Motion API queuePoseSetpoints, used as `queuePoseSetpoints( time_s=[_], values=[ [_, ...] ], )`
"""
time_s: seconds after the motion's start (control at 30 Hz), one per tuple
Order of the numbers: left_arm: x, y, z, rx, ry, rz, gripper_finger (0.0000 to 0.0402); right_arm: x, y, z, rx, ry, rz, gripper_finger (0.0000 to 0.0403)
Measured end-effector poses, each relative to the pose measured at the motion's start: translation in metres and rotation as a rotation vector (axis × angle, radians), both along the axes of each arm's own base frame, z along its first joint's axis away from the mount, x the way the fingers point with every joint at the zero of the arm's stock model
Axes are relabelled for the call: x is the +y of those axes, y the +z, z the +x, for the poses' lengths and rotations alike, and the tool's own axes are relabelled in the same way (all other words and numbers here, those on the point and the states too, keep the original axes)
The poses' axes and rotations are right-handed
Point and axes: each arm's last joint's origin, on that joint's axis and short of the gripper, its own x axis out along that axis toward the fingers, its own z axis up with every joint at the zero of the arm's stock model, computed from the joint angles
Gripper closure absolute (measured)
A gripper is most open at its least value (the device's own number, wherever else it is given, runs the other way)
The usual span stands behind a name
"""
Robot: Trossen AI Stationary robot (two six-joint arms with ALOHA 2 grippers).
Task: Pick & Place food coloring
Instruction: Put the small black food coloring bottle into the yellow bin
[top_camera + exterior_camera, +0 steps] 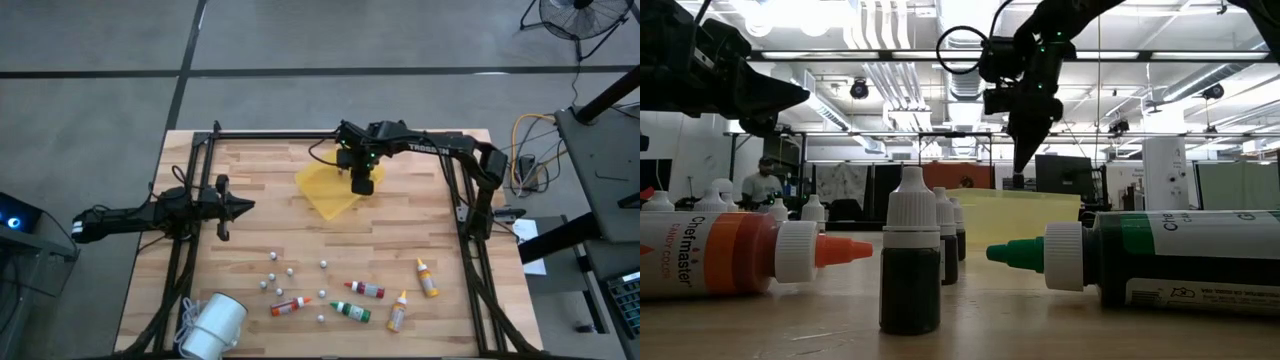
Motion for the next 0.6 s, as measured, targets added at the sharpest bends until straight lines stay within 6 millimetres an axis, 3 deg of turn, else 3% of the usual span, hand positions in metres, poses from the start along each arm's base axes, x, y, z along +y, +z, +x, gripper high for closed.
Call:
queuePoseSetpoints(
  time_s=[0.2, 0.4, 0.6],
  values=[
    [0.0, 0.0, 0.0, 0.0, -0.001, 0.0, 0.0402, -0.001, -0.002, 0.003, -0.026, 0.163, -0.054, 0.0348],
    [0.0, 0.0, 0.0, 0.0, -0.001, 0.0, 0.0402, -0.001, -0.006, 0.007, -0.096, 0.211, -0.038, 0.0348],
    [0.0, 0.0, 0.0, 0.0, -0.001, 0.0, 0.0402, 0.002, -0.023, 0.005, -0.112, 0.224, -0.008, 0.0348]
  ],
)
